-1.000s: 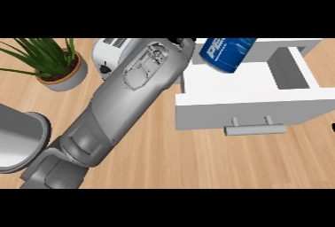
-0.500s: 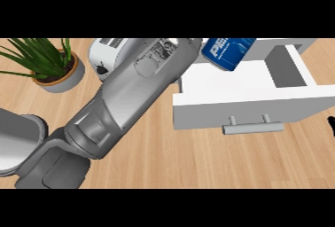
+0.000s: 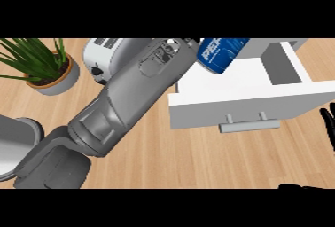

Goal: Pick up the can, place it into the drawer and close the drawer

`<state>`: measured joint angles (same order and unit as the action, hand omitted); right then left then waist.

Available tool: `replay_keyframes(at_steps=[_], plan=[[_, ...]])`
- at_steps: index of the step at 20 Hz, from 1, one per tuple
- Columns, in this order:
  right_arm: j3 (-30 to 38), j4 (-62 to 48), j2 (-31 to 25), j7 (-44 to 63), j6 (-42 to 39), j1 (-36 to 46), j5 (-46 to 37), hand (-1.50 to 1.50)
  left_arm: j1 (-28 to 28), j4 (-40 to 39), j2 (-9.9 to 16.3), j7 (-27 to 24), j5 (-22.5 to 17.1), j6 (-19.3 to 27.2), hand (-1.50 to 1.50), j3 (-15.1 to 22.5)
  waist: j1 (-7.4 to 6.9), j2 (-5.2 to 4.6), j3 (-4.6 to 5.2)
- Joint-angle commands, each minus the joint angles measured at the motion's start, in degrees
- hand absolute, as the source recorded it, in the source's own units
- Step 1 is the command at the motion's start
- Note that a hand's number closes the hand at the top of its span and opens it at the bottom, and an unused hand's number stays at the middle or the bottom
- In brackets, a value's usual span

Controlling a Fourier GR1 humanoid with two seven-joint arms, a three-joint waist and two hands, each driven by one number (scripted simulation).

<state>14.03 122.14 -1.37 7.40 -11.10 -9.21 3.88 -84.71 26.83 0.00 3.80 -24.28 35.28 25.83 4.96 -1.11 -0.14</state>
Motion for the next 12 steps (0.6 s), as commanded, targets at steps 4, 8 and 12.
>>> replay_keyframes(at_steps=[4, 8, 12], plan=[[-0.26, 0.01, -0.39, -0.81, -0.87, 0.11, 0.3, -1.5, 1.76, -3.64, 0.0, -4.08, -2.71, 0.45, 1.5, 3.4, 1.12, -0.29, -0.01], [-0.35, 0.97, -1.25, 2.78, 0.02, 2.83, 0.75, -1.5, 0.92, -5.73, 0.0, -4.34, -2.54, 1.69, 1.5, 5.86, 1.91, -0.51, -0.02], [1.08, 1.3, -2.06, 1.96, -1.26, 0.98, 2.21, -1.5, 2.77, -6.02, 0.0, -6.84, -3.3, 2.1, 1.5, 7.03, 2.21, -0.5, -0.02]])
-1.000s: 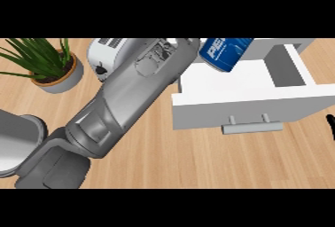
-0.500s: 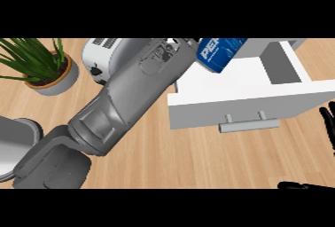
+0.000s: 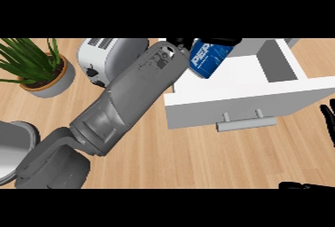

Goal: Pick up the can, place it into the drawer and close the drawer

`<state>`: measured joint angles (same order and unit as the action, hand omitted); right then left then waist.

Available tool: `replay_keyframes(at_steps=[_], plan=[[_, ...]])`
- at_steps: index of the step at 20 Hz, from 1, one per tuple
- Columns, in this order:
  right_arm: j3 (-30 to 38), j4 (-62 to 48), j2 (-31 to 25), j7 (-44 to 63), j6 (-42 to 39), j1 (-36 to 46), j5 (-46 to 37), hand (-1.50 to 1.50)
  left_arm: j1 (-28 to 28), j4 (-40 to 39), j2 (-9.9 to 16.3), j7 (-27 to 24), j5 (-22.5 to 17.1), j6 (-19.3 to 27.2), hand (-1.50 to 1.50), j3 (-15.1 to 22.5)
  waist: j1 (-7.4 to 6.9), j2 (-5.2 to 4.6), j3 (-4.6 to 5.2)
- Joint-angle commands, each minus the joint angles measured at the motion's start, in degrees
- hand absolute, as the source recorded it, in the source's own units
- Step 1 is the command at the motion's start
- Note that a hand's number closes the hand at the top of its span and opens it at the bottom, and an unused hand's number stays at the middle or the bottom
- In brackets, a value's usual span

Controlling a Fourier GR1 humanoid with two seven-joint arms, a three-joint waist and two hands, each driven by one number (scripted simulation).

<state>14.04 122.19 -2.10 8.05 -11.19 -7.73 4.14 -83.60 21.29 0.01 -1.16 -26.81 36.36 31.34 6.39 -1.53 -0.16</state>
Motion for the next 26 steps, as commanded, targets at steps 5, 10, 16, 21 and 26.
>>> replay_keyframes(at_steps=[5, 10, 16, 21, 26], plan=[[0.09, -0.8, -1.12, 0.68, -0.1, 2.29, 0.06, -1.5, 1.15, -0.48, -0.01, -0.03, -1.88, 4.94, -1.5, 3.9, 1.42, -0.29, 0.0], [-0.04, -0.97, -1.35, 0.97, -0.43, 2.48, 0.36, -1.5, -0.36, -2.78, -0.01, -0.81, -3.21, 6.41, -1.5, 3.23, 1.47, -0.51, 0.0], [0.45, 3.51, -1.25, 1.3, -0.25, 0.41, 0.63, -1.5, 1.73, -2.41, -0.01, -3.2, -5.65, 7.92, -1.5, 2.84, 1.52, -0.26, 0.06], [-0.23, 4.85, -4.37, -3.24, -0.54, 1.19, -7.64, -1.5, 3.32, -0.35, -0.01, -3.99, -7.73, 8.16, -1.5, 3.51, 1.28, -0.28, 0.08], [-3.63, 5.23, -5.61, -5.98, -0.51, 2.15, -14.91, -1.5, 3.37, 2.6, -0.01, -3.56, -10.65, 9.66, -1.5, 4.05, 0.41, -0.03, 0.06]])
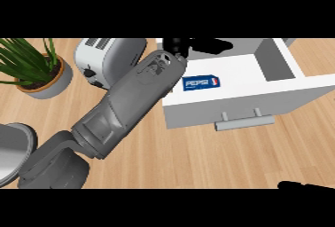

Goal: Pick up the can, place it into the drawer and close the drawer

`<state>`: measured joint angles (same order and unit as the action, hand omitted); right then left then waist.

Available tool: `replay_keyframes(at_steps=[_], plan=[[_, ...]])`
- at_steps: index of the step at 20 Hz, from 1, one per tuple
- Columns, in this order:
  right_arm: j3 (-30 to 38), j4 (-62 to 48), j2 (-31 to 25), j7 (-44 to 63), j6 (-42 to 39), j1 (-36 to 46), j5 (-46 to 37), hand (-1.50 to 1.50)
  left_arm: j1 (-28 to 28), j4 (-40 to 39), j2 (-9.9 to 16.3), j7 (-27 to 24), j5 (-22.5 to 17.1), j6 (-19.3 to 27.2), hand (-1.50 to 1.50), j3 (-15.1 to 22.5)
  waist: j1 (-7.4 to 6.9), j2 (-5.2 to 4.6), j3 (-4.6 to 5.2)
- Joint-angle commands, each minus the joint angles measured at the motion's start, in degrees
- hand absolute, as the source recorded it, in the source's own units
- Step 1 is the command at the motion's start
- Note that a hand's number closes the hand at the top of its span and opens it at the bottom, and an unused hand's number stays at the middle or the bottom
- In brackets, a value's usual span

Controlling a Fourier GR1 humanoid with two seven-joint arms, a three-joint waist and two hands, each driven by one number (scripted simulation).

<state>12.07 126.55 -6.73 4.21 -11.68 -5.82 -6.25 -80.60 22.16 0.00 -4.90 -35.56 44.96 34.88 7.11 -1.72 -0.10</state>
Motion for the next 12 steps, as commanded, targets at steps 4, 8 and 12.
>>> replay_keyframes(at_steps=[4, 8, 12], plan=[[-4.1, 0.48, -2.64, -2.7, 0.17, 2.58, -9.93, -1.5, -0.36, 1.9, 0.0, -2.88, -3.65, 0.67, -1.5, -1.52, -2.2, 0.34, 0.06], [-3.74, -0.27, -6.0, -3.74, 0.46, 3.62, -16.35, -1.5, -3.21, 1.61, 0.0, -1.6, -4.67, 2.22, -1.5, -1.39, -2.36, 0.56, 0.03], [-11.58, -1.21, -6.16, -1.64, 2.15, 6.09, -28.68, -1.5, -0.97, 3.48, 0.0, -3.76, -5.26, 3.55, -1.5, -0.12, -3.7, 0.71, 0.11]])
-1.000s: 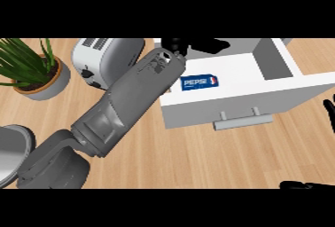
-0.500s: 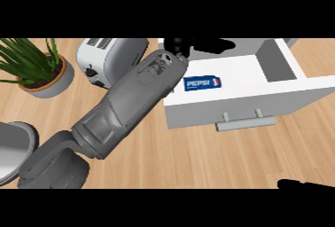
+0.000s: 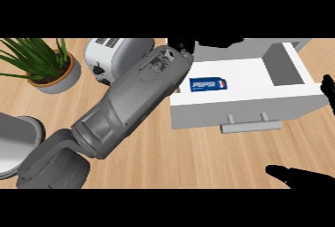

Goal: Pick up the can, place it into the drawer and close the drawer

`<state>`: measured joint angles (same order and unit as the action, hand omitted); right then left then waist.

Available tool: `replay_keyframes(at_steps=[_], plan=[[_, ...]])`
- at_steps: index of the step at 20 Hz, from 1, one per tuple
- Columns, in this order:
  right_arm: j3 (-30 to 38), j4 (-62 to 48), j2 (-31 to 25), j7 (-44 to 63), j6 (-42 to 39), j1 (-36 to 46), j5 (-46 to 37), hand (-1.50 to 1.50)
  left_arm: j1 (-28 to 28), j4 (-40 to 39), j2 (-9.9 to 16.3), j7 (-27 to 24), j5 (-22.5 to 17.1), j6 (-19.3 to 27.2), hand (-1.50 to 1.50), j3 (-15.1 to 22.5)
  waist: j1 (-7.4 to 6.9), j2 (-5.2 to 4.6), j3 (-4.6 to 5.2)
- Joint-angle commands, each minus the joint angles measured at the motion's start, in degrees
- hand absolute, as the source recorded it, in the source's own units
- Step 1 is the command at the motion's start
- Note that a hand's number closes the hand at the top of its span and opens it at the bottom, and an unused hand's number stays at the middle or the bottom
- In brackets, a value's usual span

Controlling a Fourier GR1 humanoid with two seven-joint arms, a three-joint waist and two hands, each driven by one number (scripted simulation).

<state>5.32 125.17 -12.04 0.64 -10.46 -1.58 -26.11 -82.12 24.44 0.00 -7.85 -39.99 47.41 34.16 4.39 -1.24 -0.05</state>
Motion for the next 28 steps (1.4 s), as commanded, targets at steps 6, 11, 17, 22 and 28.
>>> replay_keyframes(at_steps=[6, 11, 17, 22, 28], plan=[[-7.73, -11.58, -4.08, -2.14, 3.78, 4.63, -20.64, -1.5, -0.29, 0.86, 0.0, 1.5, -0.58, -0.63, -1.5, -0.31, -3.61, 0.71, 0.03], [-9.52, -21.49, -3.21, -2.3, 8.91, 7.38, -28.79, -1.5, 0.77, 2.89, 0.91, 2.77, 1.08, 0.21, -1.5, -0.98, -4.84, 1.14, 0.03], [-11.11, -31.27, 2.32, -2.71, 18.81, 9.26, -33.87, -1.5, 2.11, 10.17, 6.23, 9.67, 4.62, 1.11, -1.5, 1.14, -5.7, 1.59, 0.03], [-8.47, -43.81, 3.04, -4.99, 24.09, 15.31, -35.2, -1.5, 6.45, 16.01, 9.96, 12.27, 6.71, 0.61, -1.5, 1.6, -5.73, 1.36, 0.03], [-6.6, -56.68, 4.02, -6.38, 31.29, 19.22, -38.76, -1.5, 9.04, 25.8, 17.22, 18.02, 7.41, -0.57, -1.5, 2.28, -7.26, 1.33, -0.01]])
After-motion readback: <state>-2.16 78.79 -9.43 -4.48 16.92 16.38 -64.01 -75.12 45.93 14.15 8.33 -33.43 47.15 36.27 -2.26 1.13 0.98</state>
